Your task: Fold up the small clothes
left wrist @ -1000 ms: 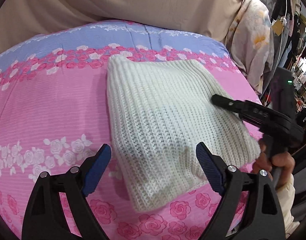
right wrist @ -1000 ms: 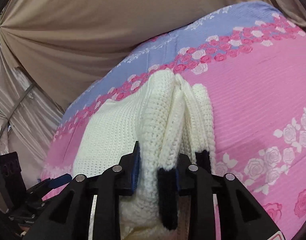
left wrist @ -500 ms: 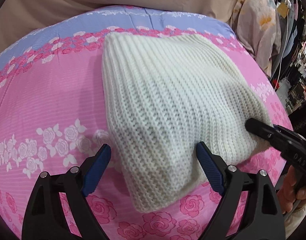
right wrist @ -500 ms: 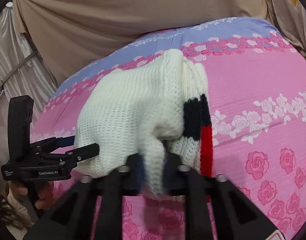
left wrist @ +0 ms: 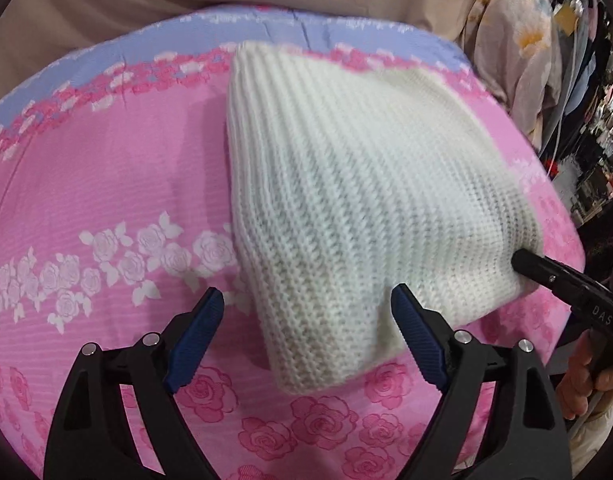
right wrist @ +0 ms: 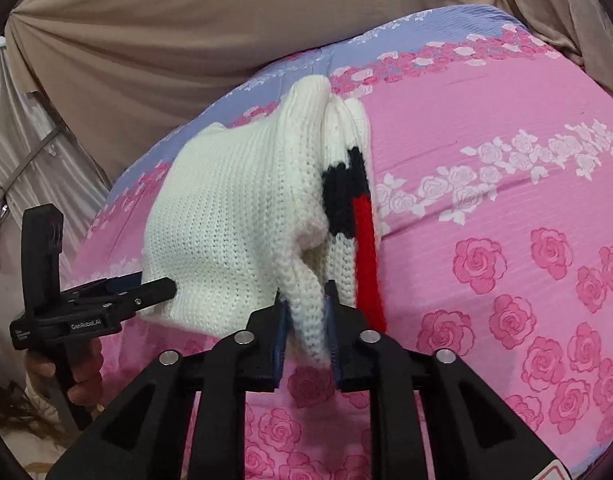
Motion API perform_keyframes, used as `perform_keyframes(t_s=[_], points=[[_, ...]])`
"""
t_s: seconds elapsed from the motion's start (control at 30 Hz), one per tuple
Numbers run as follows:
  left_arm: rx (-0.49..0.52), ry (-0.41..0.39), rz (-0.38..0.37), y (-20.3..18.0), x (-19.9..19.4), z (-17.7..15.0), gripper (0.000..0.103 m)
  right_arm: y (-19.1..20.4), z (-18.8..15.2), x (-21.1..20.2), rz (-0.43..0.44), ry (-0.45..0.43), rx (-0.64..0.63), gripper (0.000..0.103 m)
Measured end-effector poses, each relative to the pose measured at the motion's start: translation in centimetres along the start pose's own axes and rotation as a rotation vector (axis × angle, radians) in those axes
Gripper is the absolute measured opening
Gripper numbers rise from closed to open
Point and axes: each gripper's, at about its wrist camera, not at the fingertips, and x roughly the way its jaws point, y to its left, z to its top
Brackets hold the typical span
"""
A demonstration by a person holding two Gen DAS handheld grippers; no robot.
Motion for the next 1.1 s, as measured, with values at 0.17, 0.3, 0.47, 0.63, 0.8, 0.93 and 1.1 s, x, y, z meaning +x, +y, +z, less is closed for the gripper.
perform_keyframes(t_s=[0.17, 0.3, 0.47, 0.63, 0.8, 0.93, 1.1], points=[[0.013, -0.096, -0.002, -0.7, -2.2, 2.1, 0.084, 1.3, 4.1, -1.4, -0.032, -0.116, -0.046, 0.057], [0.025, -0.132, 0.011, -2.1, -1.3, 4.2, 0.089, 2.3, 8.4, 2.2, -0.047, -0.101, -0.061, 0.068], [0.012, -0.098, 0.038, -3.0, 1.0, 5.3, 0.089, 2.2, 11.7, 8.5, -0.085, 0.008, -0.066, 0.05], [0.021, -0.105, 0.058, -3.2, 1.1, 5.1, 0.089, 1.8, 13.6, 5.7, 0.056, -0.102, -0.023, 0.012], [0.035, -0.1, 0.084, -3.4, 1.9, 5.0, 0.089, -0.4, 12.3, 10.8, -0.122, 0.04, -0.044, 0.013], [0.047, -0.091, 0.122, -3.7, 2.5, 4.7, 0.092, 0.4, 11.8, 7.6, -0.09, -0.024, -0.026, 0.018], [0.038, -0.088, 0.122, -3.5, 2.5, 4.4, 0.093, 2.1, 8.1, 1.6, -0.043, -0.097, -0.082, 0.035]])
